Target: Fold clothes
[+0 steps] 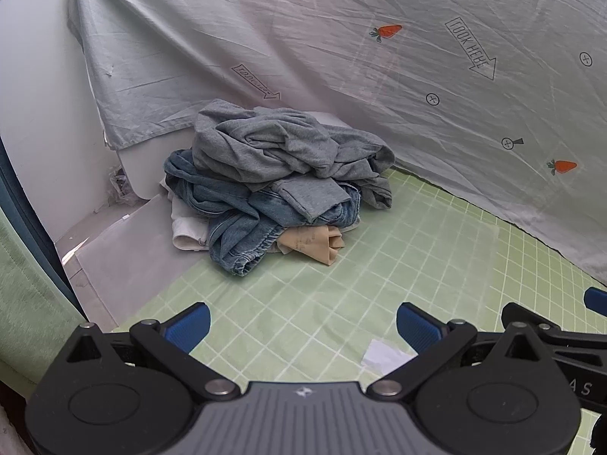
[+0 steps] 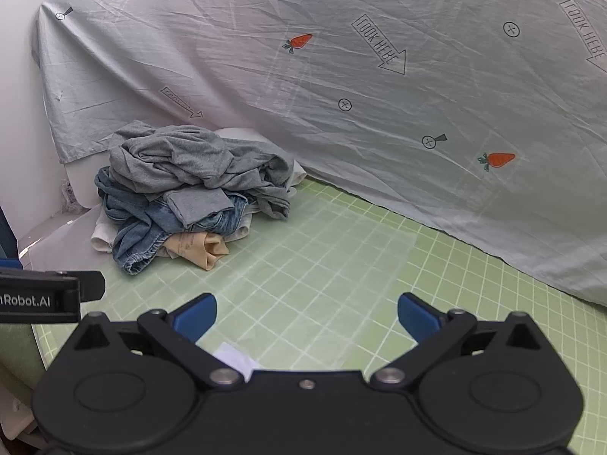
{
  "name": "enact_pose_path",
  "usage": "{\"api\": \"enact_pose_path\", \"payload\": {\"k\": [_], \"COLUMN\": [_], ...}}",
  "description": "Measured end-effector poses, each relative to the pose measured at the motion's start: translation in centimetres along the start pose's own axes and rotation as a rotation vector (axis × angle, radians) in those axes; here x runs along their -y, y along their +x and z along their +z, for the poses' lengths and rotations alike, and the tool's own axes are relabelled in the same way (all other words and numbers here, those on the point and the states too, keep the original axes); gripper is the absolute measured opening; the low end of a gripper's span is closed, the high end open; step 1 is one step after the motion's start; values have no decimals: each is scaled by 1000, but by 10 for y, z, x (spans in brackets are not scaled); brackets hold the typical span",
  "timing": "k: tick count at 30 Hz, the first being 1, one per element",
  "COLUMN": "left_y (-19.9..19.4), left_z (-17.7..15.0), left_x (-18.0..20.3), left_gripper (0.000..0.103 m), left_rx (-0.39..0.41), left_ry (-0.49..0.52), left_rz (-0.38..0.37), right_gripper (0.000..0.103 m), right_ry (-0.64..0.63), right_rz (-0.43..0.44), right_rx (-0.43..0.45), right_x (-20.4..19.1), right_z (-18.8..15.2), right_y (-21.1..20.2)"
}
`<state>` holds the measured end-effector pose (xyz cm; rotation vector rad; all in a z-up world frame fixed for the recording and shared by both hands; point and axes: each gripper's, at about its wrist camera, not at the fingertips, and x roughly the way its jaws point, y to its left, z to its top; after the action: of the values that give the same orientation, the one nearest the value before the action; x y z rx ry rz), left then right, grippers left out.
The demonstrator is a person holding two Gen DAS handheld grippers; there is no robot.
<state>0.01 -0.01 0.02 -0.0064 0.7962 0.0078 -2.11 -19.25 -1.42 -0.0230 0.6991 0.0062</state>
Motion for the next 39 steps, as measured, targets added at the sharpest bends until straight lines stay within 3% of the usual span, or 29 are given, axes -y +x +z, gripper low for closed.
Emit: {"api": "enact_pose_path", "payload": {"k": [39], "left_y": [-3], "left_z": [-2], "left_x": [-5], "left_gripper": [103], "left_rx": [-5], "left_ry": [3], "left_rz": [7], "right_gripper": [103], "right_ry": [17], "right_rz": [-5], "right_rx": [-8], "right_x": [2], "right_z": [-3], "right_y": [-4]}}
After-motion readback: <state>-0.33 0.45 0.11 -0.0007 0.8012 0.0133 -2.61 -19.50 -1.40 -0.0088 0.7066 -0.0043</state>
